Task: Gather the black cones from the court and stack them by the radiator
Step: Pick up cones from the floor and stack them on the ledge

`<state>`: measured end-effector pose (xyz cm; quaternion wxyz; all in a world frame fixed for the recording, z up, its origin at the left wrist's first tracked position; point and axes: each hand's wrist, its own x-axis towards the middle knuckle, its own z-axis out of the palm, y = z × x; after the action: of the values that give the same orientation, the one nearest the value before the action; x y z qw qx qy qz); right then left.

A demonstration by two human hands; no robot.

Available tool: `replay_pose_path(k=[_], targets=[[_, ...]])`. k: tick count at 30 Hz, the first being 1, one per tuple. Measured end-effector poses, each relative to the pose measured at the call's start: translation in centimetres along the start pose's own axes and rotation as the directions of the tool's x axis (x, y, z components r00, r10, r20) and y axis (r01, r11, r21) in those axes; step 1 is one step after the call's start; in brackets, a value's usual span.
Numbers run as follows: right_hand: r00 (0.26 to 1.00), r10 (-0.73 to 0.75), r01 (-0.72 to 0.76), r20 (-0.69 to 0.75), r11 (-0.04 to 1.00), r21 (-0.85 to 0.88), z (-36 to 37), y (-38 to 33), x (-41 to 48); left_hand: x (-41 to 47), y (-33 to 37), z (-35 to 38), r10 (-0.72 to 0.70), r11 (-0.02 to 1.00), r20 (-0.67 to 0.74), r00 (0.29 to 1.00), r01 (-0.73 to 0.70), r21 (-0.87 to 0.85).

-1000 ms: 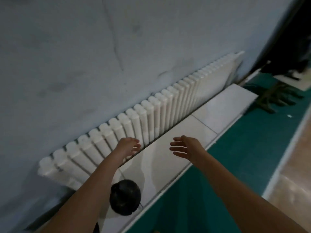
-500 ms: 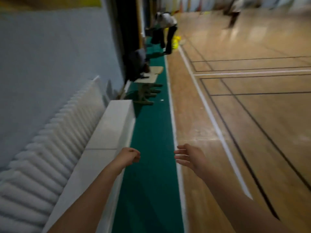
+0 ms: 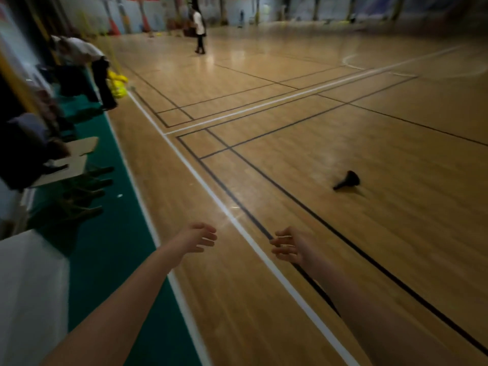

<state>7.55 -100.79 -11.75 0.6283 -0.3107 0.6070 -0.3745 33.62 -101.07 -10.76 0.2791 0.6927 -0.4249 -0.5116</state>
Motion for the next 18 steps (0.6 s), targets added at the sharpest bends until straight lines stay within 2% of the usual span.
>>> replay_pose_path(k=[5, 11, 18], targets=[[0.990, 0.013, -0.018, -0.139, 0.999, -0.034, -2.7, -3.4, 5.9, 10.1, 4.6, 2.7, 0.015, 0.992, 0.148, 0.989, -0.032, 0.118], [0.966, 0.048, -0.067, -0.256, 0.995, -0.067, -3.1, -9.8, 13.9, 22.6, 14.3, 4.1, 0.119, 0.986, 0.213, 0.970, -0.140, 0.087], [0.925, 0.071, -0.096, -0.373, 0.994, -0.048, -8.3, -15.6, 19.1, 29.4, 19.8, 11.5, 0.084, 0.974, 0.350, 0.933, -0.151, 0.169]])
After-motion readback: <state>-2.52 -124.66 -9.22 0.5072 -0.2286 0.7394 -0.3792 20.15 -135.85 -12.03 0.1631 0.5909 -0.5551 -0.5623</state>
